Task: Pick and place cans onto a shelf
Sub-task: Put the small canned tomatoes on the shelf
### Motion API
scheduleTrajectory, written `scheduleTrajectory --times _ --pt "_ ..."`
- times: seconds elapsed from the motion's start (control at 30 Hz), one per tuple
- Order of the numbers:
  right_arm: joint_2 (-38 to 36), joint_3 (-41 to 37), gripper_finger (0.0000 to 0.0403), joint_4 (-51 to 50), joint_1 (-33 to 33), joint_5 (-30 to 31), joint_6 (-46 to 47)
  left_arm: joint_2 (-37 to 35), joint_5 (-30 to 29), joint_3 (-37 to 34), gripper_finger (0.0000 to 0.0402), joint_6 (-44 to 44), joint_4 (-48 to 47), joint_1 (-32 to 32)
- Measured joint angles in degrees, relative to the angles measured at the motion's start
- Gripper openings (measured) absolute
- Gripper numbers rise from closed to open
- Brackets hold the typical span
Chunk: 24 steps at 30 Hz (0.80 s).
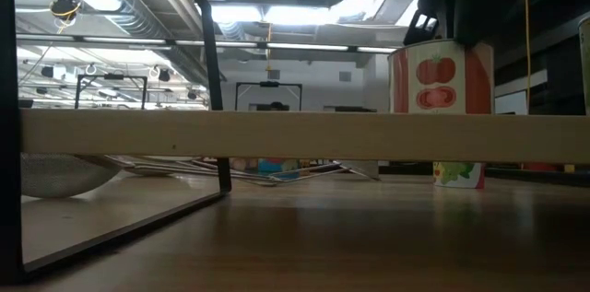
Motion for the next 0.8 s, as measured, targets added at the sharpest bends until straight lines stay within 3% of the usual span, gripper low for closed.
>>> scheduleTrajectory --times 0.8 --pt "0.0 0.0 0.0055 0.1 -0.1 0.0 -3.2 0.0 0.0 0.0 0.0069 0.0 0.0 0.0"
